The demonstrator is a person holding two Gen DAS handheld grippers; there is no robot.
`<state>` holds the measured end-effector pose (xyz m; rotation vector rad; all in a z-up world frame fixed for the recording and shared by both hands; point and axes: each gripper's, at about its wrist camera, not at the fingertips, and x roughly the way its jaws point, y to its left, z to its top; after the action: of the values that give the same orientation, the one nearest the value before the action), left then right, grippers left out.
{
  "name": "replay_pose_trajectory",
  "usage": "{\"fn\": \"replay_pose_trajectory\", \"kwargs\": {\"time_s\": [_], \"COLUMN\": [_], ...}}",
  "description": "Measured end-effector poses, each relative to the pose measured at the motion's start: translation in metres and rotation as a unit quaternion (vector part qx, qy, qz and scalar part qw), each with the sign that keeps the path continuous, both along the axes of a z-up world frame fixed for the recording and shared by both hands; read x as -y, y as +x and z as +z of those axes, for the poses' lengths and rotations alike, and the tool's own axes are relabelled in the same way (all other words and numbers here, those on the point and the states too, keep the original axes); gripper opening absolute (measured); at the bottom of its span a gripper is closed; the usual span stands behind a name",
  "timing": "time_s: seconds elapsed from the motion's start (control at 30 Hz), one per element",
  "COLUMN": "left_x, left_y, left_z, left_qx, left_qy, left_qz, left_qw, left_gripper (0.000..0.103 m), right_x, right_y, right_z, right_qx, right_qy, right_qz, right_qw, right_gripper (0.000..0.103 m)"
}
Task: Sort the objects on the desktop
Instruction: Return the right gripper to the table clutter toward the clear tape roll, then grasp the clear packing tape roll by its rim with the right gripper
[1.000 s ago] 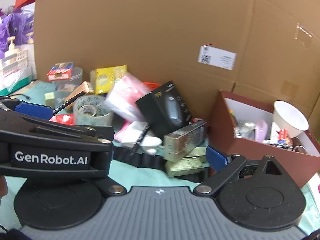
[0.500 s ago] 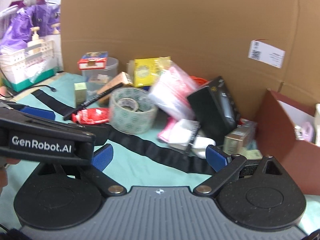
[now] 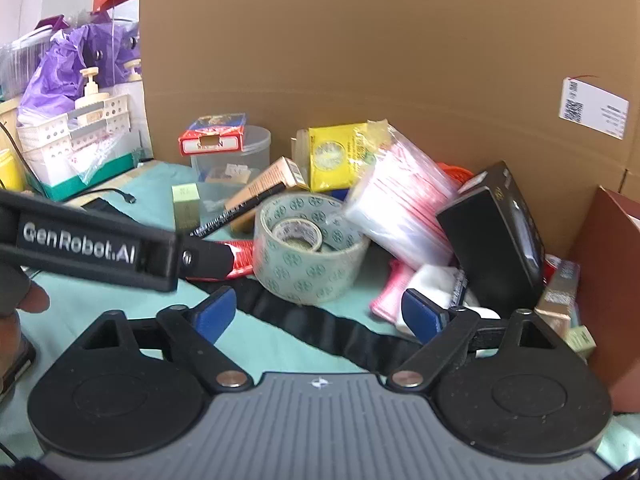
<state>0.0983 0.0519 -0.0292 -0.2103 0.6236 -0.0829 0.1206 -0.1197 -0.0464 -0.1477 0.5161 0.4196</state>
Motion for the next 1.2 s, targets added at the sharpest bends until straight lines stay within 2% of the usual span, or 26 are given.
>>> {"fn": "replay_pose_trajectory", "kwargs": {"time_s": [0.17,0.27,0.37,0.5,0.63,0.67,0.8,0.93,1.2], "left_x": [0.011,0.018,0.018,0.016,0.016,0.016,0.015,0.020,0.019], "left_y": [0.020,0.038,0.055,0.072,0.086,0.089,0.088,0.079,0.053], "left_z": [0.006,0.004,-0.001,-0.006,-0.011,-0.012,-0.014,-0.010,0.003], "left_qx": [0.006,-0.001,-0.013,-0.022,-0.032,-0.034,-0.030,-0.021,-0.005], "left_qy": [-0.012,-0.008,-0.025,-0.053,-0.051,-0.046,-0.041,-0.020,-0.029], "left_qz": [-0.037,-0.047,-0.047,-0.043,-0.036,-0.034,-0.033,-0.035,-0.027], "left_qw": [0.9992,0.9989,0.9985,0.9974,0.9975,0.9978,0.9982,0.9990,0.9992], "left_gripper": [0.086,0.075,0.068,0.067,0.059,0.055,0.053,0.042,0.041], "right_x": [-0.006,-0.006,-0.008,-0.011,-0.013,-0.014,-0.016,-0.011,-0.009], "right_y": [0.017,0.029,0.038,0.051,0.064,0.066,0.070,0.068,0.044], "right_z": [-0.001,-0.003,-0.005,-0.010,-0.014,-0.015,-0.018,-0.018,-0.008], "right_qx": [-0.002,-0.011,-0.014,-0.016,-0.029,-0.031,-0.031,-0.032,-0.006], "right_qy": [0.007,0.023,0.026,0.024,0.035,0.034,0.037,0.045,0.048], "right_qz": [0.001,0.000,0.000,0.006,0.014,0.016,0.025,0.025,0.029], "right_qw": [1.000,1.000,1.000,1.000,0.999,0.999,0.998,0.998,0.998], "right_gripper": [0.087,0.087,0.087,0.087,0.087,0.087,0.084,0.083,0.083]}}
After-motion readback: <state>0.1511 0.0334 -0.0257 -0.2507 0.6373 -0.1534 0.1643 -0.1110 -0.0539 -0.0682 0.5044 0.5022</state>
